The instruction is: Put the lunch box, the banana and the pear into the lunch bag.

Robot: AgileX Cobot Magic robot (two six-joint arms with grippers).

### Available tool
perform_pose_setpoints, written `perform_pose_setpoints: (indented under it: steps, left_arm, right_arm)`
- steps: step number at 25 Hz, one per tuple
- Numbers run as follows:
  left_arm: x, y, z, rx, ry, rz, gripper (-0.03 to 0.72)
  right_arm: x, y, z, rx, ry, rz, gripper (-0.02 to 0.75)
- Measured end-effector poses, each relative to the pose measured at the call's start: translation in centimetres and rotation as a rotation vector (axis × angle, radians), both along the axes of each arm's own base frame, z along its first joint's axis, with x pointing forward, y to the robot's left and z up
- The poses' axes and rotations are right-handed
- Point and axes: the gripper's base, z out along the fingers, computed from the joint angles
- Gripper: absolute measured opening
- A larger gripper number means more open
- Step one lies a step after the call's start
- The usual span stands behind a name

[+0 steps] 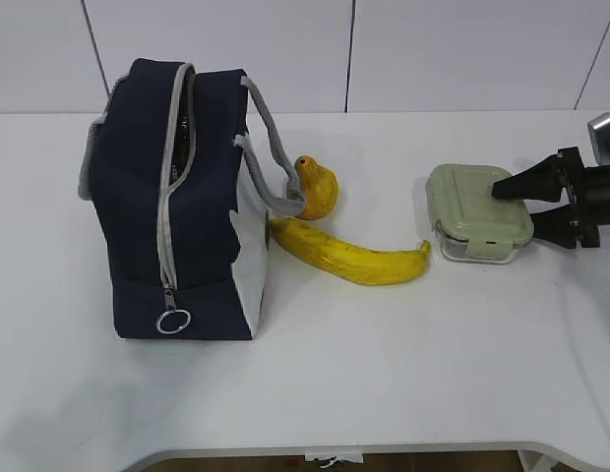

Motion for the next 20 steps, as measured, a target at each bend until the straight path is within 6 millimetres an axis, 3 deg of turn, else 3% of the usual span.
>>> perform_pose_setpoints:
  steps: [6, 12, 20]
  left_arm:
    - [0.00, 0.00, 0.00, 0.000, 0.000, 0.000, 0.240]
    - [0.00, 0.00, 0.00, 0.000, 0.000, 0.000, 0.240]
    - [0.00, 0.00, 0.00, 0.000, 0.000, 0.000, 0.240]
  right_arm:
    - [0.03, -0.01, 0.03, -0.001, -0.001, 0.000, 0.561]
    - [0.03, -0.02, 0.01, -0.001, -0.001, -0.001, 0.412]
    - [0.03, -0.02, 0.01, -0.001, -0.001, -0.001, 0.396]
